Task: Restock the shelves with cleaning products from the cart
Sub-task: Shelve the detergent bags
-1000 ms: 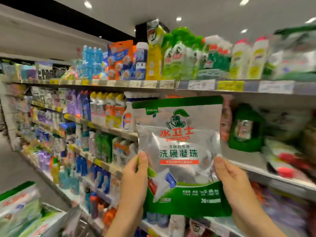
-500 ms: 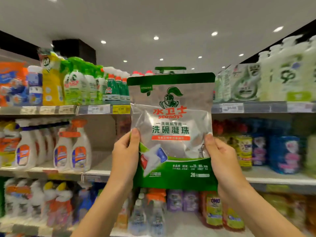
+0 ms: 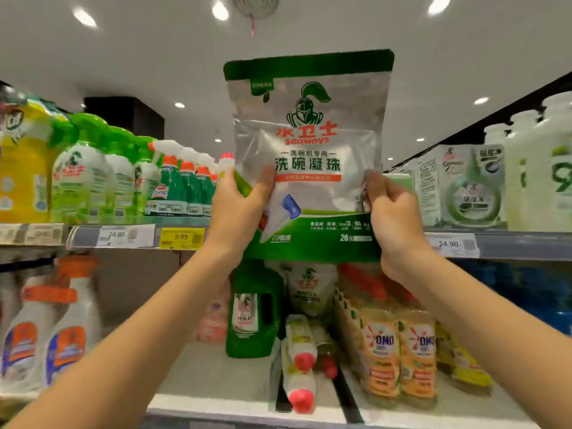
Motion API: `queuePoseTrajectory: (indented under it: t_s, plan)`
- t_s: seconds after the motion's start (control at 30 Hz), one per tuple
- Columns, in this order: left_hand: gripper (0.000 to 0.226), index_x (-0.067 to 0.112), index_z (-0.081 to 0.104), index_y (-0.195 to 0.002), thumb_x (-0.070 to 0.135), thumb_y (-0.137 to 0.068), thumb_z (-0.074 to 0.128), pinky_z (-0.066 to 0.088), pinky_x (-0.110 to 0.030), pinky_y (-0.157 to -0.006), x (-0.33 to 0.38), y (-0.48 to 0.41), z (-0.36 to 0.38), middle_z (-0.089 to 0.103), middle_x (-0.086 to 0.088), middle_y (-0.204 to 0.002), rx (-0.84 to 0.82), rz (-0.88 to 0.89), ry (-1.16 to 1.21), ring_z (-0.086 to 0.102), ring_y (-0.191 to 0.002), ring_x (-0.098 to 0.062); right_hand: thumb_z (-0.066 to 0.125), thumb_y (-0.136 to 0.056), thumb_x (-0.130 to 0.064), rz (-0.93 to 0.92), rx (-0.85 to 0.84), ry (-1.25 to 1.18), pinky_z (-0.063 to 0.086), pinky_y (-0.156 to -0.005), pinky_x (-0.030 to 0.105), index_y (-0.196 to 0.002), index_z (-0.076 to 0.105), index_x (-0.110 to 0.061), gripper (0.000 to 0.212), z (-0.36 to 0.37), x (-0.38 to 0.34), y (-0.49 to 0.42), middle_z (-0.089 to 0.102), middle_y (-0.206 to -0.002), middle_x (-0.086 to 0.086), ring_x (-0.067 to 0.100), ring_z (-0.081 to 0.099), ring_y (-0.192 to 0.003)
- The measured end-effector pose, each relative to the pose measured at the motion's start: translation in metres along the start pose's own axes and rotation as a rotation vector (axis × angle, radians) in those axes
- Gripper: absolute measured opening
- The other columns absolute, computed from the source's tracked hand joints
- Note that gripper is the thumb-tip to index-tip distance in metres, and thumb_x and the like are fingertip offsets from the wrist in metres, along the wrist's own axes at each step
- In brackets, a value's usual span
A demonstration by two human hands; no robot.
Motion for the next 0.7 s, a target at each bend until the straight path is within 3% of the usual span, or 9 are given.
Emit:
queuePoseTrajectory:
  t_s: [0.07, 0.13, 0.2, 0.3, 0.4, 0.47, 0.53, 0.7]
  plan:
    - [0.024, 0.019, 0.049, -0.096, 0.039, -0.089, 0.061, 0.058, -0.033, -0.072, -0.008, -0.031, 0.008, 0.066, -0.007, -0.101, 0.021, 0.029, -0.009, 0.068, -0.091, -0.021, 0.043, -0.101, -0.038, -0.049, 0.006, 0.057, 0.055, -0.078, 0.047, -0.082, 0.064, -0.02, 0.034, 0.008, 0.001, -0.028, 0.068, -0.082, 0.003, 0.031, 0.067, -0.087]
    - [0.018, 0.021, 0.048, -0.091, 0.033, -0.091, 0.061, 0.058, -0.03, -0.071, -0.018, -0.057, 0.014, 0.065, -0.003, -0.095, 0.059, 0.044, 0.005, 0.067, -0.089, -0.019, 0.039, -0.102, -0.04, -0.147, -0.012, 0.179, 0.053, -0.078, 0.039, -0.086, 0.064, -0.015, 0.039, 0.013, 0.002, -0.052, 0.067, -0.087, 0.01, 0.035, 0.063, -0.087]
    - [0.016, 0.02, 0.048, -0.089, 0.03, -0.093, 0.06, 0.057, -0.035, -0.076, -0.029, -0.078, 0.017, 0.065, -0.004, -0.095, 0.095, 0.056, -0.007, 0.066, -0.091, -0.022, 0.034, -0.102, -0.043, -0.272, -0.05, 0.545, 0.043, -0.075, 0.023, -0.082, 0.059, -0.02, 0.039, 0.017, 0.006, -0.072, 0.059, -0.086, 0.006, 0.03, 0.052, -0.087]
    - [0.018, 0.016, 0.047, -0.091, 0.03, -0.094, 0.057, 0.056, -0.032, -0.076, -0.044, -0.102, 0.017, 0.063, -0.004, -0.095, 0.164, 0.12, -0.099, 0.064, -0.09, -0.021, 0.041, -0.092, -0.059, -0.37, -0.091, 1.031, 0.024, -0.091, 0.035, -0.096, 0.042, -0.023, 0.036, 0.016, 0.016, -0.089, 0.032, -0.104, -0.001, 0.017, 0.026, -0.106]
    - [0.021, 0.02, 0.046, -0.081, 0.032, -0.094, 0.057, 0.048, -0.008, -0.056, -0.059, -0.112, 0.017, 0.057, 0.005, -0.081, 0.255, 0.168, -0.095, 0.058, -0.072, -0.005, 0.047, -0.08, -0.073, -0.52, -0.165, 1.064, 0.017, -0.097, 0.038, -0.107, 0.032, -0.027, 0.056, 0.022, 0.022, -0.088, 0.022, -0.117, -0.004, 0.013, 0.016, -0.112]
    - [0.023, 0.016, 0.047, -0.085, 0.035, -0.094, 0.057, 0.041, -0.002, -0.051, -0.067, -0.117, 0.016, 0.052, 0.01, -0.077, 0.355, 0.173, -0.16, 0.051, -0.068, 0.001, 0.046, -0.073, -0.08, -0.576, -0.212, 1.078, 0.012, -0.104, 0.04, -0.121, 0.034, -0.024, 0.075, 0.029, 0.024, -0.088, 0.019, -0.13, -0.002, 0.013, 0.011, -0.121]
    - [0.026, 0.013, 0.046, -0.089, 0.037, -0.094, 0.055, 0.039, -0.001, -0.049, -0.069, -0.12, 0.013, 0.049, 0.011, -0.075, 0.432, 0.197, -0.237, 0.048, -0.065, 0.002, 0.048, -0.066, -0.084, -0.574, -0.244, 1.158, 0.006, -0.108, 0.043, -0.128, 0.032, -0.021, 0.09, 0.035, 0.027, -0.092, 0.014, -0.138, -0.001, 0.016, 0.005, -0.128]
    - [0.023, 0.009, 0.046, -0.094, 0.031, -0.096, 0.054, 0.041, -0.005, -0.05, -0.078, -0.127, 0.009, 0.055, 0.0, -0.089, 0.434, 0.221, -0.37, 0.051, -0.069, -0.005, 0.046, -0.076, -0.08, -0.495, -0.243, 1.307, -0.011, -0.112, 0.056, -0.138, 0.036, -0.012, 0.092, 0.045, 0.045, -0.097, -0.002, -0.157, 0.006, 0.024, -0.016, -0.143]
Point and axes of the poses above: each hand's wrist, its own y-axis away from the middle knuckle, its own z-axis out of the palm, x = y × z, the point moved 3 cm from there along -y, towards the middle knuckle
